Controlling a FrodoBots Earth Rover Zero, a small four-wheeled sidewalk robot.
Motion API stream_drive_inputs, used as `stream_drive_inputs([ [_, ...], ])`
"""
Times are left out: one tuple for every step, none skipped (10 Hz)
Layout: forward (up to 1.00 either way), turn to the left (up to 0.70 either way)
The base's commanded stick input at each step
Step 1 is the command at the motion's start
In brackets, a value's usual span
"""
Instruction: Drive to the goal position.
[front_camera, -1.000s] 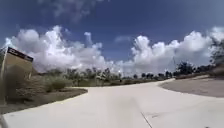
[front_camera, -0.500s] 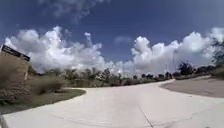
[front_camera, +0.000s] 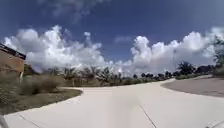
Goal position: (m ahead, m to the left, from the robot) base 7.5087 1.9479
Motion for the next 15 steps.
stream_drive_inputs([
  [0.7, 0.0],
  [0.7, 0.0],
  [0.7, 0.0],
  [0.7, 0.0],
  [0.7, 0.0],
  [0.7, 0.0],
  [0.7, 0.0],
  [0.7, 0.0],
  [0.7, 0.0],
  [0.7, 0.0],
  [0.7, 0.0],
  [0.7, 0.0],
  [0.7, 0.0],
  [0.7, 0.0],
  [0.7, 0.0],
])
